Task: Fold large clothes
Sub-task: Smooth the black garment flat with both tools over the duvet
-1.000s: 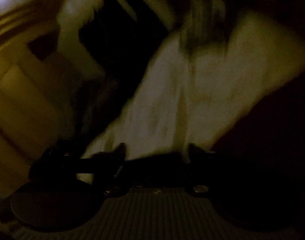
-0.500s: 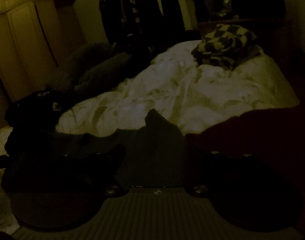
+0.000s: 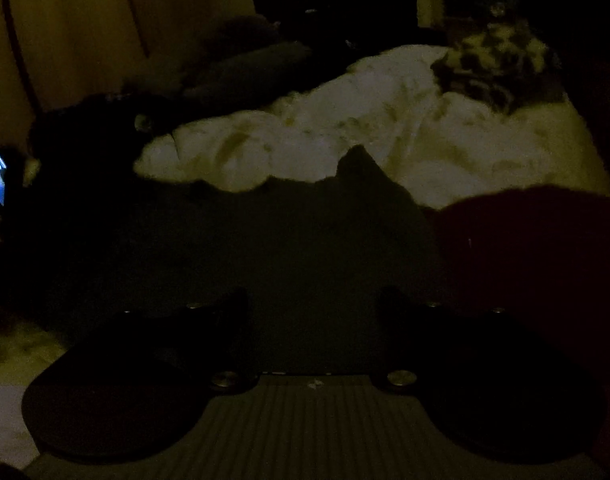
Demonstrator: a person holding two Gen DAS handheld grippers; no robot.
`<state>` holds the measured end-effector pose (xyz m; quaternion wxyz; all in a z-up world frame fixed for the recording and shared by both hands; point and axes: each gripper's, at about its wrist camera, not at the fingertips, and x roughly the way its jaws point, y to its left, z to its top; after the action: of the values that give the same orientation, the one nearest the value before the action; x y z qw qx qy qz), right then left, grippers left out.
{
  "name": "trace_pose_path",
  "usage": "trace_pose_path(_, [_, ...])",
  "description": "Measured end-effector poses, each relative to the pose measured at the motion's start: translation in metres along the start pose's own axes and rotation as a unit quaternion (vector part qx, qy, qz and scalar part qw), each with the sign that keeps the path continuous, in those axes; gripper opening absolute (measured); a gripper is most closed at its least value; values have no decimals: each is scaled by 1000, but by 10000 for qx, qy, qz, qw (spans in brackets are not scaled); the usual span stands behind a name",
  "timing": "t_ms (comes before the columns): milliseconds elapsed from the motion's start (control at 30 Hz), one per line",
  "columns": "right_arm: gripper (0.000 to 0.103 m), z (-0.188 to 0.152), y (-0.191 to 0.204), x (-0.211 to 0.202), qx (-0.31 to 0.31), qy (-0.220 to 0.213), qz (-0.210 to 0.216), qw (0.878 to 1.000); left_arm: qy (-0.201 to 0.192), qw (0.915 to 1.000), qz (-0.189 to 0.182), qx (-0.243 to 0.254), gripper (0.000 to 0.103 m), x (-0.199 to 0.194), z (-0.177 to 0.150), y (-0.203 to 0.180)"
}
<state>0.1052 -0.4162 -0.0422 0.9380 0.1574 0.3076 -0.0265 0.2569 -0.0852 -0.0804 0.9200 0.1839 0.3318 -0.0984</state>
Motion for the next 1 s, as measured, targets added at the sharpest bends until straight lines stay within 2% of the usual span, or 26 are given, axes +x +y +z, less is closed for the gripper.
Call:
trace_pose_path(67, [81,5,-9,-14,289,-295,76,9991,-42,10000,-56,36,103,-10,2,1])
trace_pose_path(133, [85,8,-21,-27,624,-537,-28,9966,33,9996,-226,-172,103,-21,3,7])
trace_pose_path(233, [85,9,-40,-36,1136,-517,-313,9917,151,9952,-566,-786,103,-45,2,18])
trace_pose_path(300, [84,6,-52,-42,1438,-464,-402,9877,171,9918,-834,-949,103,-65,-2,17])
trace_pose_path(367, [82,2,-57,-46,1533,-388,-256,9871,108,9905,-1087,-832,103,-84,-11,5])
trace_pose_path(433, [80,0,-57,-49,1495,-313,-62,9882,113,9900,-1329,-450,103,-102,-19,-15])
trace_pose_path(533, [79,-2,-46,-49,902,-10,94,9959,414,9811,-1880,188,103,-112,-34,-48])
trace_pose_path(600, [80,-3,-31,-51,-173,184,195,9995,625,9786,-1927,354,103,-109,-43,-62])
trace_pose_path(667, [82,-12,-13,-59,-1498,154,-66,9886,735,9796,-1839,344,103,-99,-49,-65])
trace_pose_path(733, [84,-24,-7,-59,-2369,191,-488,9701,953,9787,-1819,-36,103,-84,-51,-57])
trace_pose_path(767, [83,-27,-9,-56,-2461,265,-535,9674,1049,9766,-1866,-222,103,-79,-51,-52])
trace_pose_path(867, [65,-33,-20,-36,-2232,410,-216,9737,1094,9742,-1925,-443,103,-72,-54,-47])
trace_pose_path(933, [67,-37,-14,-25,-2503,374,-234,9672,1040,9760,-1866,-416,103,-73,-53,-49])
trace_pose_path(1000, [60,-37,-7,-23,-2673,119,-189,9634,921,9787,-1772,-486,103,-76,-52,-44])
